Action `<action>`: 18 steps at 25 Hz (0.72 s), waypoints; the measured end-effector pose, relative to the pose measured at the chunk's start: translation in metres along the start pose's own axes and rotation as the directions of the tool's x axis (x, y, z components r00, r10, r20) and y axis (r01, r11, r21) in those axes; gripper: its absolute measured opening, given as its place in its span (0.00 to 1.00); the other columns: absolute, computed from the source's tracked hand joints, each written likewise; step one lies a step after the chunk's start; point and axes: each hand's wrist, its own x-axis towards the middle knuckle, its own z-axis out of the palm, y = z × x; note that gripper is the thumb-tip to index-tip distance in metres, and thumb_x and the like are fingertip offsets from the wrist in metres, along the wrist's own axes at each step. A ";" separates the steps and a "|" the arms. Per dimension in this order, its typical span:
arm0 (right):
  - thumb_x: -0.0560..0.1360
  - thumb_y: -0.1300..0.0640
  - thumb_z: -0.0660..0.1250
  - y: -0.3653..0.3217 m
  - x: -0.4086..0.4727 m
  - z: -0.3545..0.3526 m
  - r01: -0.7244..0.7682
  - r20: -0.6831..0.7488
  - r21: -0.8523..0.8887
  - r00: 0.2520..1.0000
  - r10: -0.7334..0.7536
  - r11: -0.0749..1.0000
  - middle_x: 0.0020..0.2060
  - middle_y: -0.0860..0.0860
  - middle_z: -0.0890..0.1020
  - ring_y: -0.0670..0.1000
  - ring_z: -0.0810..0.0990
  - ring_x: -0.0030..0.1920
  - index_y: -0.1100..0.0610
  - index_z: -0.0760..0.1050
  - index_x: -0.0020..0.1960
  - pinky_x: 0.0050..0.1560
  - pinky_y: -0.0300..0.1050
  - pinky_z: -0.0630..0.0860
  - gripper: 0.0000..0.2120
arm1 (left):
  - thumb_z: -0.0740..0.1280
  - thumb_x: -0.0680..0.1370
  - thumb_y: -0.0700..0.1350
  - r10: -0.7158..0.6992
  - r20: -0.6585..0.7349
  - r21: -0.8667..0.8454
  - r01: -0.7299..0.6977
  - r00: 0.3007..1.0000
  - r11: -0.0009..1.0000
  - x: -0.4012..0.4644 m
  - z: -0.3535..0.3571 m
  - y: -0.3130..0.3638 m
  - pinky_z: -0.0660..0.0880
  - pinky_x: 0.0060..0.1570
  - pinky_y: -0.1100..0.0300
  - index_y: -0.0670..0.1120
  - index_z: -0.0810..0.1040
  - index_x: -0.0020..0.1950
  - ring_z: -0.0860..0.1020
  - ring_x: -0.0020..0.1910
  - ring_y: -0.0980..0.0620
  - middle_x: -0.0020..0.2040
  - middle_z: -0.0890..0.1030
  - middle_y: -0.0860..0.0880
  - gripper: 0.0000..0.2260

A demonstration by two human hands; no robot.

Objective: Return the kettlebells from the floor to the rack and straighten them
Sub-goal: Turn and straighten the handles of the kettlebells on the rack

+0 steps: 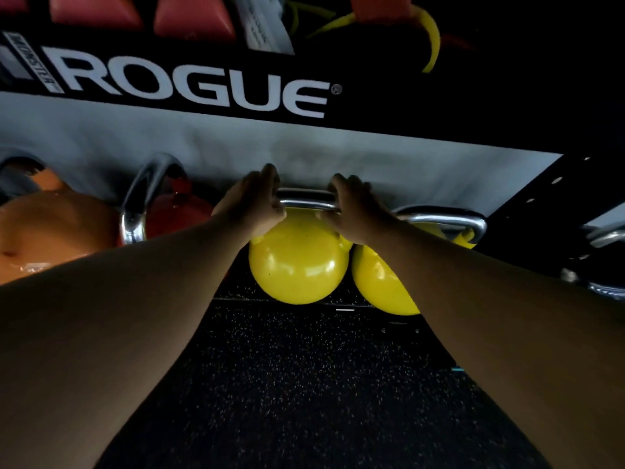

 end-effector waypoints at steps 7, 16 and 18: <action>0.76 0.51 0.66 0.027 -0.070 -0.035 0.182 -0.097 -0.182 0.975 -0.202 0.966 0.60 0.59 0.75 0.61 0.70 0.64 0.57 0.69 0.70 0.63 0.55 0.69 0.24 | 0.72 0.68 0.48 0.264 0.042 0.231 -0.266 0.964 0.936 -0.030 -0.014 0.041 0.68 0.63 0.44 0.51 0.68 0.70 0.69 0.66 0.40 0.66 0.70 0.46 0.30; 0.78 0.48 0.62 0.125 -0.183 -0.089 0.090 -0.107 -0.308 0.986 -0.129 0.947 0.63 0.54 0.76 0.59 0.72 0.64 0.52 0.73 0.67 0.63 0.55 0.68 0.19 | 0.68 0.68 0.46 0.474 0.146 0.409 -0.489 0.868 0.770 -0.077 0.034 0.187 0.68 0.63 0.47 0.49 0.75 0.65 0.72 0.65 0.41 0.64 0.76 0.47 0.25; 0.78 0.48 0.61 0.164 -0.216 -0.109 0.056 -0.098 -0.333 0.991 -0.094 0.941 0.60 0.53 0.77 0.58 0.73 0.62 0.51 0.73 0.67 0.63 0.54 0.69 0.19 | 0.70 0.68 0.47 0.501 0.170 0.401 -0.524 0.849 0.751 -0.081 0.050 0.231 0.68 0.65 0.47 0.49 0.76 0.66 0.72 0.67 0.41 0.66 0.76 0.47 0.26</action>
